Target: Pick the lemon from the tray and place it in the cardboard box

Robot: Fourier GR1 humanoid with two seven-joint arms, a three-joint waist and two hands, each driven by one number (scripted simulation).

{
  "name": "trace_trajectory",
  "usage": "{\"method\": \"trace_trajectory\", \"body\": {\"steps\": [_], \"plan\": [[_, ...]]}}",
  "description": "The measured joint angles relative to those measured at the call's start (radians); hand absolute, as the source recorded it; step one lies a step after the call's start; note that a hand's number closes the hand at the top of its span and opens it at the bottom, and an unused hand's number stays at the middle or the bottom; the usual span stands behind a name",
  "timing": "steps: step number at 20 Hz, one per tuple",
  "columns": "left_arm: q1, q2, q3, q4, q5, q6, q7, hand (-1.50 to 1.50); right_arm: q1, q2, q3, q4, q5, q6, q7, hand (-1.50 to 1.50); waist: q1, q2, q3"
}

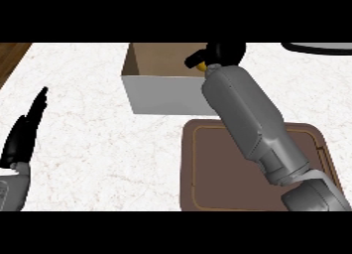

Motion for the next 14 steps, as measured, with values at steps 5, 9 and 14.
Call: {"method": "trace_trajectory", "body": {"steps": [5,9,14], "plan": [[-0.017,-0.002,-0.002,0.002,-0.009,0.006,0.012,0.00,-0.028,0.000,-0.002,0.084,-0.059,-0.118,-0.098,-1.50,0.002,0.000,0.000],[-0.009,0.003,0.004,-0.001,-0.011,0.008,0.009,0.00,-0.052,0.000,-0.010,0.111,-0.067,-0.224,-0.171,-1.50,-0.006,-0.002,0.000],[-0.002,0.010,0.021,0.018,-0.004,0.005,-0.003,0.00,-0.048,-0.001,-0.034,0.089,-0.092,-0.368,-0.249,-1.50,-0.027,-0.008,0.000]]}}
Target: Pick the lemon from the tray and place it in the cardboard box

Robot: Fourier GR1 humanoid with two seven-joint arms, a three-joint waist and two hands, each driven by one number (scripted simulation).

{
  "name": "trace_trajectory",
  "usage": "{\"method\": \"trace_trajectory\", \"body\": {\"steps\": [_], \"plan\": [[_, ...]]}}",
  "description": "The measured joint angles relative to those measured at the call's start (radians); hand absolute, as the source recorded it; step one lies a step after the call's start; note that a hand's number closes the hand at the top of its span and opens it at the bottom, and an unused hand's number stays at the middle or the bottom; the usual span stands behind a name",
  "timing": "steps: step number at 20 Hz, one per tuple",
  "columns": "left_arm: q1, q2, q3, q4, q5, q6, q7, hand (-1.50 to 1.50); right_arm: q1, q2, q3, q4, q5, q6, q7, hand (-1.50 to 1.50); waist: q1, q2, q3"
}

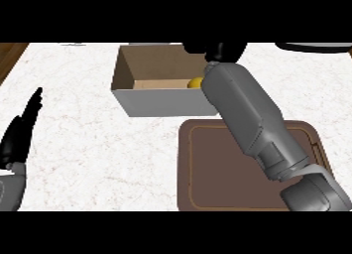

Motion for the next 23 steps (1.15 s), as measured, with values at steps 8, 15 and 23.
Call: {"method": "trace_trajectory", "body": {"steps": [8,15,23], "plan": [[0.071,0.016,0.034,-0.046,0.012,-0.003,0.015,0.00,0.131,-0.006,0.009,-0.199,-0.081,-0.072,-0.078,-1.50,-0.054,-0.022,0.000],[0.113,0.013,0.055,-0.056,0.014,0.009,0.022,0.00,0.400,-0.028,0.081,-0.523,-0.009,-0.043,0.019,-1.50,-0.103,-0.038,0.000],[0.149,0.015,0.069,-0.081,0.018,0.008,0.021,0.00,0.781,-0.128,0.183,-1.024,0.041,0.108,0.132,-1.50,-0.127,-0.042,-0.001]]}}
